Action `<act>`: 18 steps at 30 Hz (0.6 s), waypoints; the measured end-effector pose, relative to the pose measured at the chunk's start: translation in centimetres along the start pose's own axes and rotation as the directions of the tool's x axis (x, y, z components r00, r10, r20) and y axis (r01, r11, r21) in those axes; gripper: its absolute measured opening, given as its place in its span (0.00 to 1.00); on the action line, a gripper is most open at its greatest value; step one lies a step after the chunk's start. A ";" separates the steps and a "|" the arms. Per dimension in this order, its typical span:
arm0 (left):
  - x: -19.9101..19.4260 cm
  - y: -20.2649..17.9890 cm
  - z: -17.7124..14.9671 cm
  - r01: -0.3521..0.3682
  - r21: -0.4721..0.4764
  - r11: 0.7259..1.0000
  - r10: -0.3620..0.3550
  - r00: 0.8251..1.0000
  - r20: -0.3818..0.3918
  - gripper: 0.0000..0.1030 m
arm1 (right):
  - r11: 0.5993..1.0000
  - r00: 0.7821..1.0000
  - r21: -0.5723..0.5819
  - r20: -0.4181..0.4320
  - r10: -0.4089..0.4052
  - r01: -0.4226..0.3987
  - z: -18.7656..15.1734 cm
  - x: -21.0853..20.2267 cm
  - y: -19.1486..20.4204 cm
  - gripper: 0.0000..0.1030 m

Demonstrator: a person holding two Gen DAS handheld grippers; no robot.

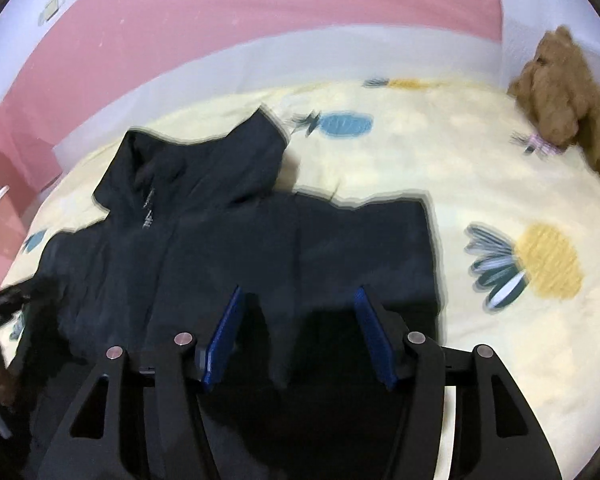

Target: Fold large clothes

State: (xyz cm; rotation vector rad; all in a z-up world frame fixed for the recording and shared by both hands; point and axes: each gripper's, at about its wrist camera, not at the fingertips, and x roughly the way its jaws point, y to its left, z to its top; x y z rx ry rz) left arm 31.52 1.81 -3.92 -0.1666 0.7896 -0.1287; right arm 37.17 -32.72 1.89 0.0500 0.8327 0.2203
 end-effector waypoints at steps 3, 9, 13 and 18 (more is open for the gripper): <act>-0.5 -0.2 2.3 -0.040 0.024 0.999 0.039 0.997 0.065 0.45 | 0.999 0.999 0.026 -0.008 -0.040 0.040 1.9 1.4 -1.5 0.56; 5.8 2.2 2.2 -0.080 -0.021 0.997 0.080 0.996 -0.041 0.46 | 0.995 0.991 0.002 -0.098 -0.096 0.097 1.3 7.0 -2.5 0.56; 6.7 1.9 0.7 -0.081 0.004 0.997 0.081 0.997 -0.012 0.46 | 0.996 0.989 0.017 -0.122 -0.085 0.088 0.6 7.0 -3.3 0.56; 4.1 1.8 1.6 -0.074 -0.025 0.997 0.074 0.997 -0.005 0.45 | 0.998 0.997 0.034 -0.048 -0.060 0.062 1.6 2.0 -2.3 0.56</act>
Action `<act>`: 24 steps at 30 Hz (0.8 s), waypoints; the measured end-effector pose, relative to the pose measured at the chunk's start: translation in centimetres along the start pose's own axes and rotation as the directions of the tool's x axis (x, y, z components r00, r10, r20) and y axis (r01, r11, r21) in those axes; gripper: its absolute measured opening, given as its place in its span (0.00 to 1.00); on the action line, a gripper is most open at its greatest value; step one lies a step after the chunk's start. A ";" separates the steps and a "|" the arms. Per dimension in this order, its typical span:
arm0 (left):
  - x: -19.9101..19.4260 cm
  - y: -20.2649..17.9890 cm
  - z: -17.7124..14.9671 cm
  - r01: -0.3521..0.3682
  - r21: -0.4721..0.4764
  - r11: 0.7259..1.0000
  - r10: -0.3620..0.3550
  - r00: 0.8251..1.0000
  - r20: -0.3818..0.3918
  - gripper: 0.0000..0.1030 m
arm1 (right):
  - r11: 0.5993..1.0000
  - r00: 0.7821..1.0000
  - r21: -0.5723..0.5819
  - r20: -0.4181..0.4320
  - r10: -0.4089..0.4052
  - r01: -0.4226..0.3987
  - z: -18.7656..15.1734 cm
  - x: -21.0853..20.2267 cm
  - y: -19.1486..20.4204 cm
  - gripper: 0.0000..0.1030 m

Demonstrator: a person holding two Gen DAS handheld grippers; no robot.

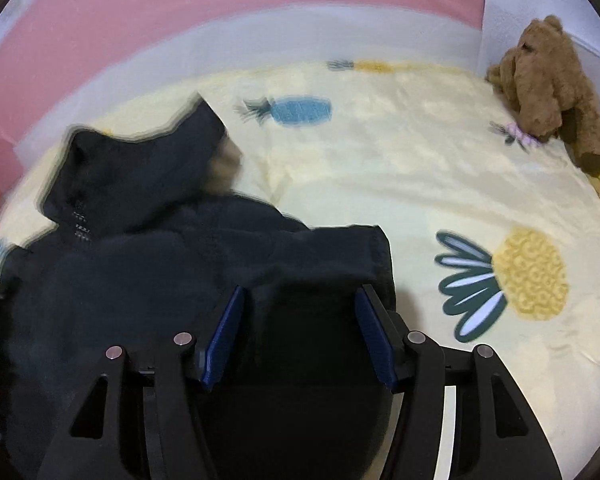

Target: Fold large clothes

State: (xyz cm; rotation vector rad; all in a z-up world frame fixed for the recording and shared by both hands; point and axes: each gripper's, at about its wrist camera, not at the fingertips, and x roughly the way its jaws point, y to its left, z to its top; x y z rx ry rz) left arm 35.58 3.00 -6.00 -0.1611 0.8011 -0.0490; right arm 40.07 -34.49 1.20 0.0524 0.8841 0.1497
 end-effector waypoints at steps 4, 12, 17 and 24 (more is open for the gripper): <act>-4.2 -0.4 -0.5 0.044 0.033 0.998 -0.047 0.996 0.078 0.45 | 0.997 0.997 -0.035 0.038 0.063 -0.061 -1.4 -3.1 1.6 0.56; -0.8 -0.1 -3.3 0.025 0.030 0.999 -0.024 1.000 -0.020 0.46 | 0.994 0.997 -0.091 -0.068 0.048 -0.054 -4.7 0.7 3.3 0.56; -0.9 -0.2 -3.2 0.017 0.034 0.999 -0.016 1.000 -0.023 0.46 | 0.996 0.997 -0.079 -0.074 0.037 -0.043 -4.6 -0.2 3.4 0.56; -5.5 -0.2 -2.6 0.045 0.005 0.999 -0.045 0.999 -0.013 0.45 | 0.993 0.995 -0.065 -0.020 0.095 -0.096 -3.0 -5.1 4.6 0.57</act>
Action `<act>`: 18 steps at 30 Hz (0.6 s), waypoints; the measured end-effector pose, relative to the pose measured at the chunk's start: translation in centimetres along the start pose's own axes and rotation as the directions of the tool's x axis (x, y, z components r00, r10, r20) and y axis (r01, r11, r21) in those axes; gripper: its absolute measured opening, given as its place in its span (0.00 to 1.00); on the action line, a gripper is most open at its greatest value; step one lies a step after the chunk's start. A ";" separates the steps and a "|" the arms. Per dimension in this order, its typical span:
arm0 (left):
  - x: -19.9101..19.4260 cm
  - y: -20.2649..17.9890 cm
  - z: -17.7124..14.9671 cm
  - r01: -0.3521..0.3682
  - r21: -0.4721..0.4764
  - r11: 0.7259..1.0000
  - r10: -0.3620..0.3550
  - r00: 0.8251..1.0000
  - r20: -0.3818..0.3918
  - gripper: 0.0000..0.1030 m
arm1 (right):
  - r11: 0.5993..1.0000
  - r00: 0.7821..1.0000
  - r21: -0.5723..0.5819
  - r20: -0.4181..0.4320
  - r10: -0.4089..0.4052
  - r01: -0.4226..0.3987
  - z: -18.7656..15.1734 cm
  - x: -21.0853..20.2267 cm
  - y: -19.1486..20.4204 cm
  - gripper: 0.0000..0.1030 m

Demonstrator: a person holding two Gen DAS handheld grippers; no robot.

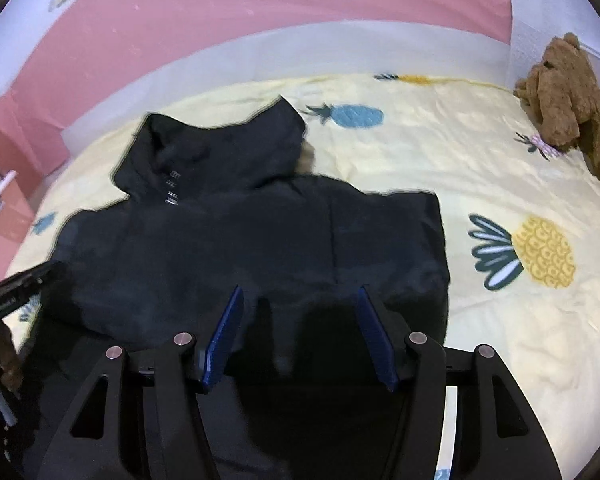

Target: Fold large clothes

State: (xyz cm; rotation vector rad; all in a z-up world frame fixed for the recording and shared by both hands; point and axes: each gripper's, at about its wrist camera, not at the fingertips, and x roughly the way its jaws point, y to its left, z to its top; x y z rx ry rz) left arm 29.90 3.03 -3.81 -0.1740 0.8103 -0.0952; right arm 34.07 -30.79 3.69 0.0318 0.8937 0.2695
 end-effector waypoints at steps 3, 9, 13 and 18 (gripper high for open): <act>-1.8 0.0 0.7 0.019 -0.007 1.000 -0.019 1.000 0.012 0.45 | 0.999 0.999 -0.014 0.012 0.041 -0.041 1.2 -1.1 1.3 0.57; -3.1 0.6 4.4 0.018 -0.002 1.000 -0.018 0.999 0.033 0.58 | 0.996 0.997 -0.046 0.016 0.081 -0.080 5.2 -0.6 2.9 0.62; -1.6 1.9 8.0 -0.001 -0.018 1.000 0.001 0.999 0.035 0.63 | 0.995 0.996 -0.046 0.003 0.088 -0.088 8.6 1.7 2.9 0.62; 2.8 3.5 13.0 0.011 -0.043 0.999 -0.011 1.000 -0.005 0.67 | 0.995 0.996 -0.046 -0.008 0.087 -0.087 12.9 6.5 2.6 0.62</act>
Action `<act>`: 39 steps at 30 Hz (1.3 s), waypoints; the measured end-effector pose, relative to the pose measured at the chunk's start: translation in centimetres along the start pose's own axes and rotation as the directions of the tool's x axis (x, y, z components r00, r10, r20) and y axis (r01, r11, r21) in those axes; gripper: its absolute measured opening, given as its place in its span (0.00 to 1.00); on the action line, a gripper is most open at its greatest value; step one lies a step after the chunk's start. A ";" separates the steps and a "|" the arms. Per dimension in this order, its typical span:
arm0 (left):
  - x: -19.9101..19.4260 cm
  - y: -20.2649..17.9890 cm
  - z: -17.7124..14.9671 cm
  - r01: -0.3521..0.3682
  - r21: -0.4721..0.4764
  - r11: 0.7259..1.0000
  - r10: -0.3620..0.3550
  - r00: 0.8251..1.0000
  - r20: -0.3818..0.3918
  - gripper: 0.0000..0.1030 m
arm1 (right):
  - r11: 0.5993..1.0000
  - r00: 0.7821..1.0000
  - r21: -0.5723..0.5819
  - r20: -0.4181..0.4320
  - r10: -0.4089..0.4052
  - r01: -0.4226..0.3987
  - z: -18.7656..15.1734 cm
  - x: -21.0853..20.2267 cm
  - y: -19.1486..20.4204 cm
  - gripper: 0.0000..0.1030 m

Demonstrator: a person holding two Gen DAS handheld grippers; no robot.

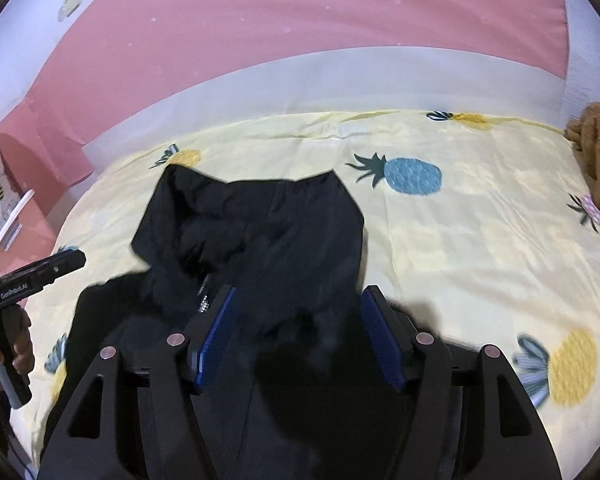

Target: Fold large clothes

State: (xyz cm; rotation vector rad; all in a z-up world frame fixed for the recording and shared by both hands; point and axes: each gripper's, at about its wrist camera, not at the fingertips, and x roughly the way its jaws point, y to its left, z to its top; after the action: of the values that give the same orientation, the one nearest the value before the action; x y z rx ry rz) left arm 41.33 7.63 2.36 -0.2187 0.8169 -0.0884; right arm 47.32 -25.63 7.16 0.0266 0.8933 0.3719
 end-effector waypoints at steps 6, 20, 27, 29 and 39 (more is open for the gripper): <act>7.3 2.3 4.6 -0.029 -0.065 0.997 0.027 0.999 -0.040 0.67 | 0.999 0.999 0.038 -0.031 -0.013 0.015 4.3 7.5 -2.2 0.62; 16.4 3.1 6.2 0.046 -0.091 0.995 -0.050 0.998 -0.044 0.10 | 0.998 0.998 0.038 -0.042 0.046 -0.044 5.7 12.5 -3.3 0.11; 7.9 0.8 5.0 0.082 -0.023 0.996 -0.079 0.989 0.122 0.08 | 0.994 0.989 0.027 0.101 0.106 -0.109 4.2 3.4 -2.1 0.10; 5.5 0.2 4.4 0.089 0.001 0.996 -0.088 0.985 0.149 0.08 | 0.991 0.983 0.027 0.134 0.124 -0.129 3.0 0.5 -1.7 0.10; -4.5 -0.6 -2.7 0.148 0.037 0.988 -0.153 0.969 0.192 0.10 | 0.987 0.978 0.041 0.146 0.149 -0.156 -5.1 -6.9 0.0 0.10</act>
State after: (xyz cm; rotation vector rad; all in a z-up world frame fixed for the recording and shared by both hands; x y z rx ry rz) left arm 36.31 7.35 3.91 -0.2635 0.6036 -0.2159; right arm 39.51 -28.55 9.13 0.1691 0.7611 0.4838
